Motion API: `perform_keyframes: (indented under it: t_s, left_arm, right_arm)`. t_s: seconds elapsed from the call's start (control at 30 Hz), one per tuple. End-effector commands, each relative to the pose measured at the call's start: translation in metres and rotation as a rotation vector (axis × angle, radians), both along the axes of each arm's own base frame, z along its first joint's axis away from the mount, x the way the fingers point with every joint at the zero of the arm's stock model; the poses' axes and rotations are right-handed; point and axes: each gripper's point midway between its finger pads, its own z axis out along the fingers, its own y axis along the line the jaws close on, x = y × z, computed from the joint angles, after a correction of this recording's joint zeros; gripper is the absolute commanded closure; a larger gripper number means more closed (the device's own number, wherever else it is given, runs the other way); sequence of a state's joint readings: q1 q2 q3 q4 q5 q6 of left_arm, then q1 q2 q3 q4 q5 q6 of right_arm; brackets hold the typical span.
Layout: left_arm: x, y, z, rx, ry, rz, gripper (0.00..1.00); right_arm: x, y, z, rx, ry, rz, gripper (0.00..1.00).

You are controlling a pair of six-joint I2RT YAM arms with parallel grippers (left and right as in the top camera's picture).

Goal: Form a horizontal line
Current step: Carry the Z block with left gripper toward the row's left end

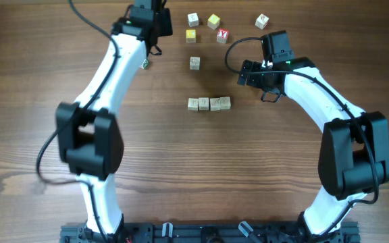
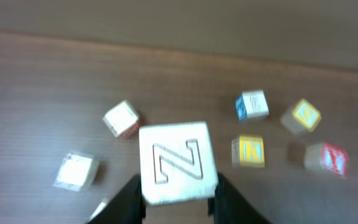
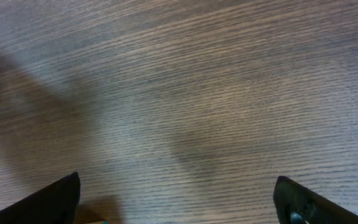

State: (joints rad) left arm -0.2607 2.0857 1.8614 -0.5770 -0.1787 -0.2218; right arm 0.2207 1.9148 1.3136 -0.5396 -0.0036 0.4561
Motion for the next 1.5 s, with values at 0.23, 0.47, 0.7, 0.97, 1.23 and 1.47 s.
perform_keyframes:
  t_s: [0.23, 0.47, 0.7, 0.97, 1.23, 1.47]
  left_arm:
    - [-0.1, -0.017, -0.018, -0.052, 0.369, -0.002, 0.75]
    - [-0.144, -0.024, -0.05, 0.0, 0.535, -0.009, 0.79]
    - [-0.171, -0.029, -0.118, 0.036, 0.603, -0.036, 0.76]
    - [-0.183, -0.025, -0.153, 0.039, 0.61, -0.038, 0.75]
    - [-0.186, -0.04, -0.153, -0.02, 0.624, -0.11, 0.76]
    - [-0.178, -0.047, -0.151, -0.033, 0.587, -0.122, 0.75]
  right_arm:
    - [-0.01, 0.004, -0.01, 0.024, 0.06, 0.0, 0.0]
    - [-0.018, 0.002, -0.013, 0.017, 0.092, 0.0, 0.0]
    - [-0.02, 0.002, -0.014, 0.014, 0.105, -0.001, 0.0]
    - [-0.02, 0.002, -0.014, 0.014, 0.104, -0.001, 0.0]
    - [-0.02, 0.002, -0.014, 0.014, 0.104, -0.001, 0.0]
    - [-0.02, 0.001, -0.014, 0.011, 0.102, -0.002, 0.0]
